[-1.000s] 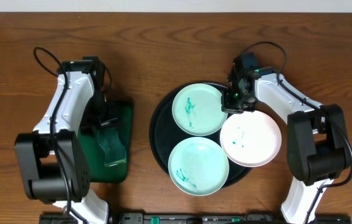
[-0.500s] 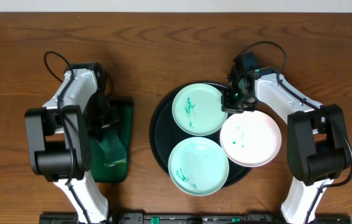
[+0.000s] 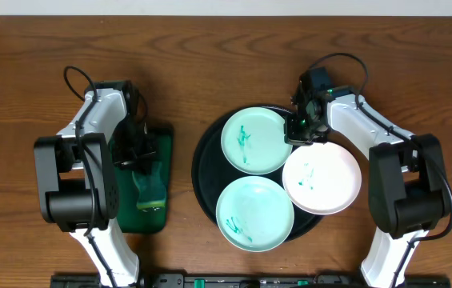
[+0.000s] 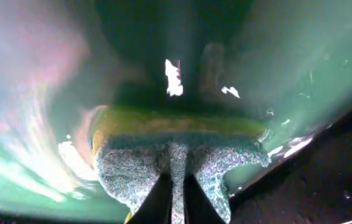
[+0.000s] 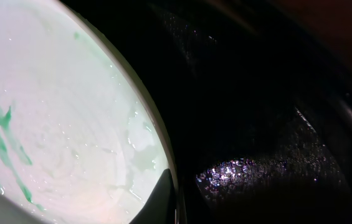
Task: Clean dirty plates on tray and stack at the side
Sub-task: 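Lower the left gripper onto the green sponge in the tray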
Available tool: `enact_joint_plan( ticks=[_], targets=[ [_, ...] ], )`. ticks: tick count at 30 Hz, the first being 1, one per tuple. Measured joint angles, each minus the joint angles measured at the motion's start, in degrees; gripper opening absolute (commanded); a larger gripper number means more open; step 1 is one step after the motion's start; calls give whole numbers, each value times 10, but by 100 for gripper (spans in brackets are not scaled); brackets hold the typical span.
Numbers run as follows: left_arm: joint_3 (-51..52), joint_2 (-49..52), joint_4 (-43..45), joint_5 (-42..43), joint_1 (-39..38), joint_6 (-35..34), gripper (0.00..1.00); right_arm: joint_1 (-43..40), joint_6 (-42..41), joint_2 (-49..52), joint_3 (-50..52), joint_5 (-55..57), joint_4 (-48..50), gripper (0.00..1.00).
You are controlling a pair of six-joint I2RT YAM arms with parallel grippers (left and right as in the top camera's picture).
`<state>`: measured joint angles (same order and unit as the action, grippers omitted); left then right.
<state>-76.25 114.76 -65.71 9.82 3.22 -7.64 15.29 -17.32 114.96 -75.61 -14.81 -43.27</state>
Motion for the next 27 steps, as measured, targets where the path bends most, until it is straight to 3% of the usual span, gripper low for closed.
enact_joint_plan(
  ticks=[22, 23, 25, 27],
  targets=[
    [0, -9, 136, 15, 0, 0, 7, 0, 4, 0, 0, -1, -1, 1],
    [-1, -9, 136, 15, 0, 0, 13, 0, 4, 0, 0, -1, -1, 1],
    [-2, -9, 135, 17, 0, 2, 43, 0, 4, 0, 0, -1, -1, 1],
    [-5, -10, 137, 25, -2, -1, 60, 0, 4, 0, 0, -1, -1, 1]
  ],
)
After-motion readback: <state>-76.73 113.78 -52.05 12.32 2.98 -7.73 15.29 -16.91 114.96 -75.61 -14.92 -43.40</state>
